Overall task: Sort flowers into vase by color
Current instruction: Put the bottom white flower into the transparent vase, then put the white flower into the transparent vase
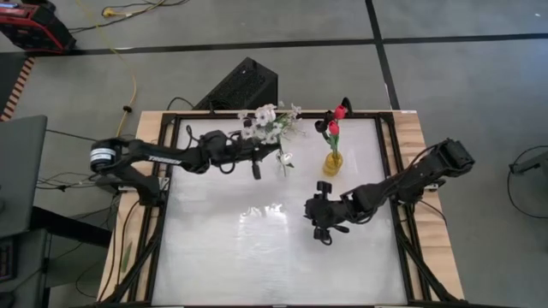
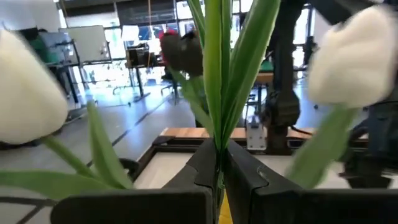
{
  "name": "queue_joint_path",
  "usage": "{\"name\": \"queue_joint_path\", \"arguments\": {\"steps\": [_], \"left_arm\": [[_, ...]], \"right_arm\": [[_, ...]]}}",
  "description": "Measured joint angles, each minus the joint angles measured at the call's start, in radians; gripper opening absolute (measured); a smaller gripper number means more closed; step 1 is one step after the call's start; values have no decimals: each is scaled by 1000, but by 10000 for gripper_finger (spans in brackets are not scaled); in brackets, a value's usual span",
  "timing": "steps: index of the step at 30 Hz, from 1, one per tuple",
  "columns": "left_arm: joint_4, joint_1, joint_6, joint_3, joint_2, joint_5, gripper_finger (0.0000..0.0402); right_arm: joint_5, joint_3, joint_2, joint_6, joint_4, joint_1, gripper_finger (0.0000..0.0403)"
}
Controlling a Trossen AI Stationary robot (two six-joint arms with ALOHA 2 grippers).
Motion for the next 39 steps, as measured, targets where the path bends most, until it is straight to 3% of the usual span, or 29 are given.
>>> {"name": "queue_joint_path", "arguments": {"steps": [11,26,33,39], "left_arm": [[10,49,-105,0,84,-1,13],[-169,48,-120,0,75,73,125],[-443,48,-62,33,13,89,174],[-905,46,28,174,-52,103,206]], "right_arm": [[2,0,0,-1,-4,56,180],[34,0,0,15,-3,86,180],[34,0,0,19,1,86,180],[34,1,0,21,1,86,180]]}}
